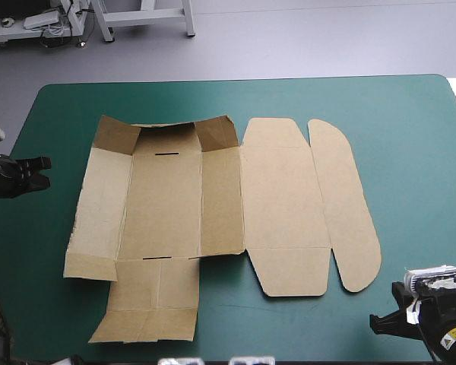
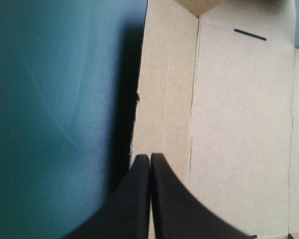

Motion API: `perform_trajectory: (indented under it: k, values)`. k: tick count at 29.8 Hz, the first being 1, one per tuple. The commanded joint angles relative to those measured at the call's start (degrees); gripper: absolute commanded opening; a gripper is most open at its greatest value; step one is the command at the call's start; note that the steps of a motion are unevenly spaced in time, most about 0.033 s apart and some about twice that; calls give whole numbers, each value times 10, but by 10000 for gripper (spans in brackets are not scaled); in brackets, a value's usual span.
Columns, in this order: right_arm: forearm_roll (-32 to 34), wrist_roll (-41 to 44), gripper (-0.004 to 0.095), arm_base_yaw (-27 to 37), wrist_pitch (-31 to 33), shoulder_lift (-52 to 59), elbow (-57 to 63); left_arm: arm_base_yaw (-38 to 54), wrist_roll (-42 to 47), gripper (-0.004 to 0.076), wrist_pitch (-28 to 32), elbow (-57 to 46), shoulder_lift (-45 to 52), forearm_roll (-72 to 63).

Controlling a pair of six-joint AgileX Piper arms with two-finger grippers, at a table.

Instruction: Fold the box

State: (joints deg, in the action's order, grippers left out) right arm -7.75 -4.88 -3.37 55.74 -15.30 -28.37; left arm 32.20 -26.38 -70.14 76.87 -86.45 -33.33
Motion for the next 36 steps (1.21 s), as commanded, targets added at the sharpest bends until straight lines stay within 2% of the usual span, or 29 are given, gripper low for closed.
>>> perform_trajectory:
  k: [1, 9, 15, 17, 19, 24, 26, 36]
  values:
    - [-3, -4, -18, -2, -35, -6, -21, 2, -11, -9, -38, 10, 3, -33]
    - [-3, -4, -18, -2, -35, -6, -21, 2, -14, -8, -37, -7, -13, 38]
    - [-3, -4, -18, -2, -35, -6, -21, 2, -17, 8, -37, -21, -19, 33]
    - [-3, -4, -18, -2, -35, -6, -21, -1, -17, 48, -37, -32, -19, 35]
    - [-3, -4, -18, -2, -35, -6, -21, -2, -17, 123, -37, -48, -19, 33]
    - [-3, -4, -18, -2, -35, -6, -21, -2, -17, 387, -37, -100, -19, 31]
    - [-3, -4, -18, -2, -35, -6, -21, -2, -17, 442, -37, -111, -19, 31]
    - [-3, -4, -18, -2, -35, -6, -21, -2, -46, 454, -20, -132, -35, -54]
